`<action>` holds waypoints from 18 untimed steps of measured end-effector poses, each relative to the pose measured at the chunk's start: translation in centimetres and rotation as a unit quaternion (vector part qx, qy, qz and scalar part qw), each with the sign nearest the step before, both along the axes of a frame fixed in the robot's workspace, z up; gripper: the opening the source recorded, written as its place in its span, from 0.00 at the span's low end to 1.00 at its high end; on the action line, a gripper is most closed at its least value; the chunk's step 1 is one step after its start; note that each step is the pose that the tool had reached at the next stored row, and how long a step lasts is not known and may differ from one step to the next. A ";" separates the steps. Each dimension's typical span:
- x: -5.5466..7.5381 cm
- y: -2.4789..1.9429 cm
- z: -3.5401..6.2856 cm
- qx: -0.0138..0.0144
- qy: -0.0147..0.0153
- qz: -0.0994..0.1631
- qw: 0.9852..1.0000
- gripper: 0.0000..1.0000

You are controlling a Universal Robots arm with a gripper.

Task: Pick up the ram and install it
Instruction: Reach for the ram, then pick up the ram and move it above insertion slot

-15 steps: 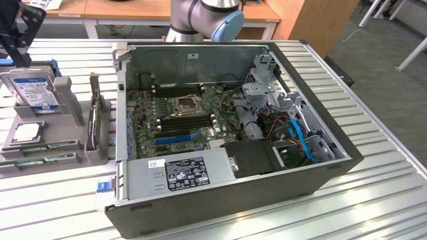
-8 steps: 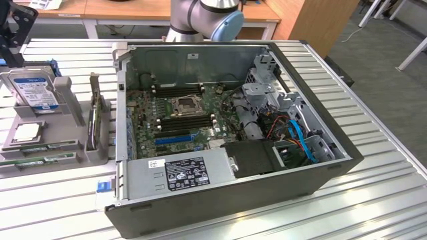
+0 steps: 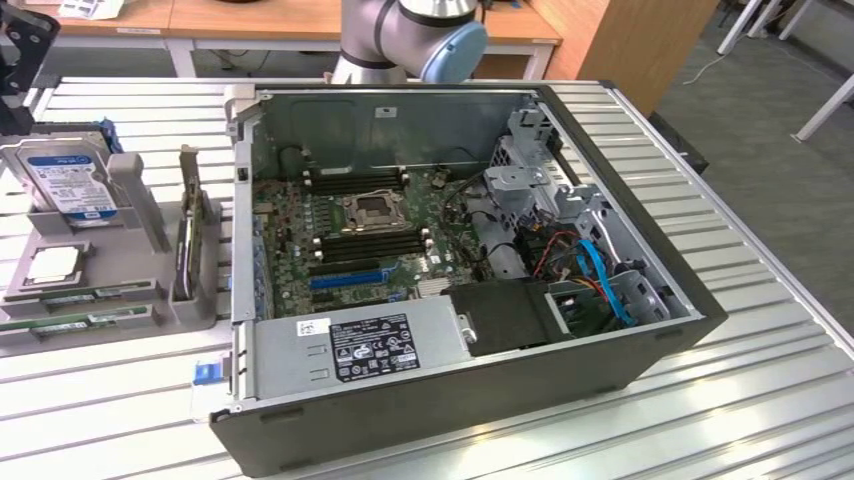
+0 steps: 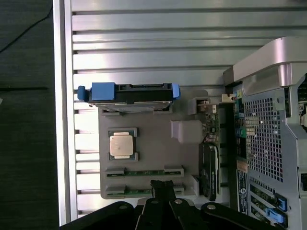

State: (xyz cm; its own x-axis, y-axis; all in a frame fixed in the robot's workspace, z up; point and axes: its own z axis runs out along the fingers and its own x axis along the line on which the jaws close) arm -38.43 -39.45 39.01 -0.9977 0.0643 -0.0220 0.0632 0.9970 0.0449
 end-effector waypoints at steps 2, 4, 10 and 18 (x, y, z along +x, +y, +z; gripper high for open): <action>-0.3 0.00 0.00 0.000 0.000 0.000 1.000 0.10; -0.5 0.00 -0.01 0.000 0.000 0.000 1.000 0.10; -1.2 0.01 -0.02 0.000 0.000 0.000 1.000 0.10; -1.6 0.02 -0.03 0.000 0.000 0.000 1.000 0.10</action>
State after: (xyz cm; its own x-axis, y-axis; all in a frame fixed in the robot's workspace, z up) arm -40.00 -39.43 38.99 -0.9977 0.0637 -0.0220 0.0627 0.9970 0.0449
